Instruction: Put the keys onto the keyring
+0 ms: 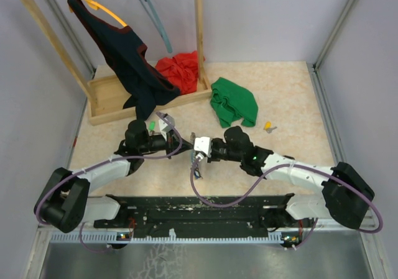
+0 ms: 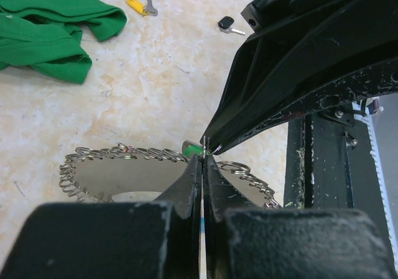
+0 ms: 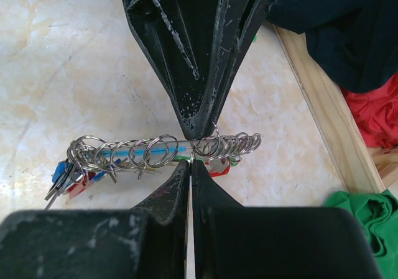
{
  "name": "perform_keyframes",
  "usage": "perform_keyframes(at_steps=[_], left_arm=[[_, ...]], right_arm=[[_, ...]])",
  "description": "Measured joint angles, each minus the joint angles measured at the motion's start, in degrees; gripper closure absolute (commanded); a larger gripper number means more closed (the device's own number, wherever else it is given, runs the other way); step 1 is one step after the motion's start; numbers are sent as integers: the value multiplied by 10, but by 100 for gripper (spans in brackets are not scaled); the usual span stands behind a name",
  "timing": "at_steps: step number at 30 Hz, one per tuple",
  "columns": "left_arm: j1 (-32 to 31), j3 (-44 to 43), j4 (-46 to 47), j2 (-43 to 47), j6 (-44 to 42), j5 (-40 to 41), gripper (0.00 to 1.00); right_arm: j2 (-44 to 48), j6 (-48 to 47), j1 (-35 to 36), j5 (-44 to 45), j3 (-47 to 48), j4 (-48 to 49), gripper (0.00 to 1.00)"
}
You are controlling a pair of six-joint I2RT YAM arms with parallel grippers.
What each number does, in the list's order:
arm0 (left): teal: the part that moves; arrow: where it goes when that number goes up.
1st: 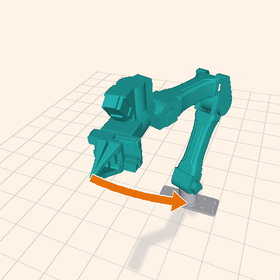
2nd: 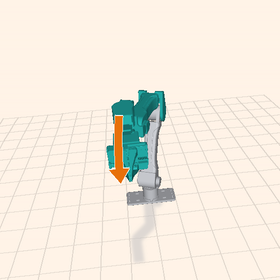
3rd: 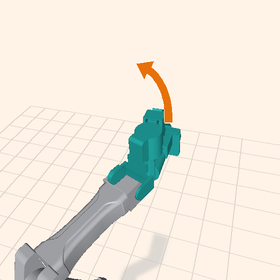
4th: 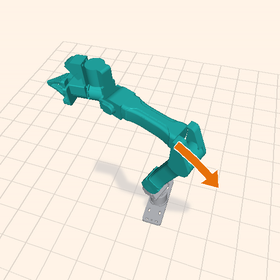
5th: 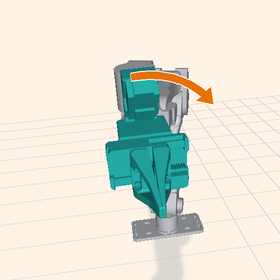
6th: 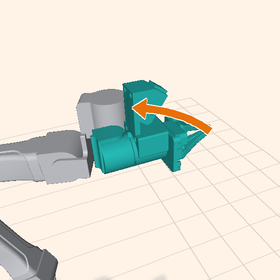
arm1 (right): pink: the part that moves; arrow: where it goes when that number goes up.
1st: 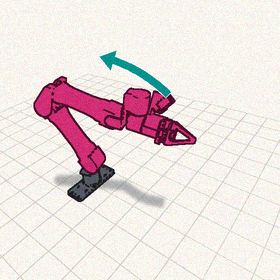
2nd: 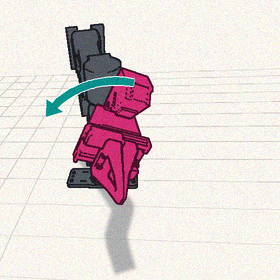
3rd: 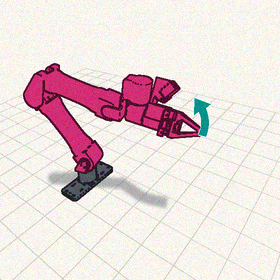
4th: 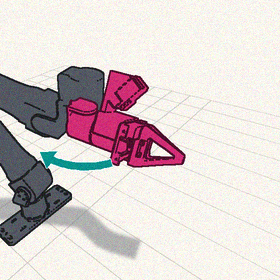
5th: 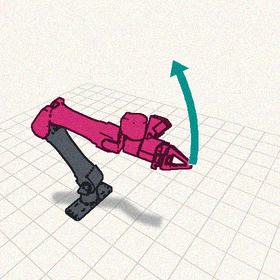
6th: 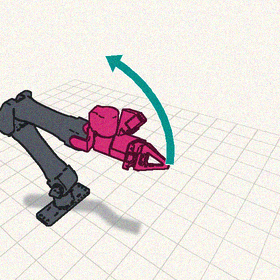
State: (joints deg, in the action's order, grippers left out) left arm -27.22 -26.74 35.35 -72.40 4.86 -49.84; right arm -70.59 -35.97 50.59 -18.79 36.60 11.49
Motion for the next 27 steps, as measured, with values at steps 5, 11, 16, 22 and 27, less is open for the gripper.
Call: perform_keyframes(at_steps=[5,11,16,22,27], left_arm=[[0,20,45,0,33,9,100],[0,30,80,0,44,12,97],[3,46,107,1,50,12,88],[20,57,130,2,58,13,82],[26,62,149,3,59,11,76]], right_arm=[[2,1,0,3,-13,24,100],[16,0,2,7,-13,20,100],[28,-3,3,8,-12,5,100],[30,-12,3,14,-9,-22,100],[30,-17,3,16,-7,-51,100]])
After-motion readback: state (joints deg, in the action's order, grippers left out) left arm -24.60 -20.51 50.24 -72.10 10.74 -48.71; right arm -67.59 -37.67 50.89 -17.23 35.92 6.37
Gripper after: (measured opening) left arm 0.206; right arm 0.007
